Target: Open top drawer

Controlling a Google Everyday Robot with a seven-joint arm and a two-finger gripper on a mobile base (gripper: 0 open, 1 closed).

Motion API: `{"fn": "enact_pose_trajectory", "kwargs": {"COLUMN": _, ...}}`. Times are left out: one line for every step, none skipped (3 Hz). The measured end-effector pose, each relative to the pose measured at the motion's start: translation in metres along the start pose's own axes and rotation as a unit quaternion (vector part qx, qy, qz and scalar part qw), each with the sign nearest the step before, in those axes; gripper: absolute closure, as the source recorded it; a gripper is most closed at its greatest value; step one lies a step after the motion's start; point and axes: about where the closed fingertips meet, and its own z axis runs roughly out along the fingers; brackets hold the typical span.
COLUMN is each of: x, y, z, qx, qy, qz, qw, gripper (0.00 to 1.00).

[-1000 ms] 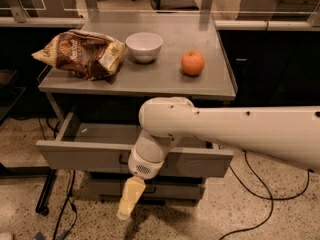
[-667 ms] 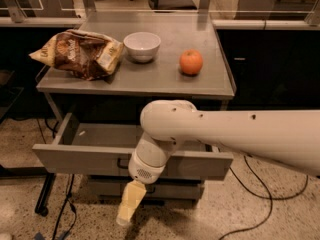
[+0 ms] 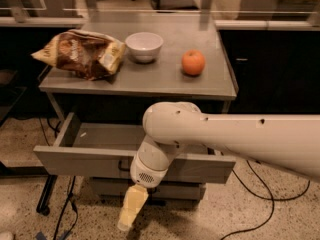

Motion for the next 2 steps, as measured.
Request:
{"fn": "enact_pose_trajectory", "kwargs": {"x": 0.0074, "y": 0.0308, "z": -0.0079, "qx": -0.010, "qy": 0.001, "qz": -0.012, "qw": 0.9999, "gripper": 0.00}}
{"fn": "enact_pose_trajectory", "kwargs": {"x": 0.0074, "y": 0.0308, "z": -0.0079, "qx": -0.010, "qy": 0.001, "qz": -0.012, "qw": 0.9999, "gripper": 0.00}}
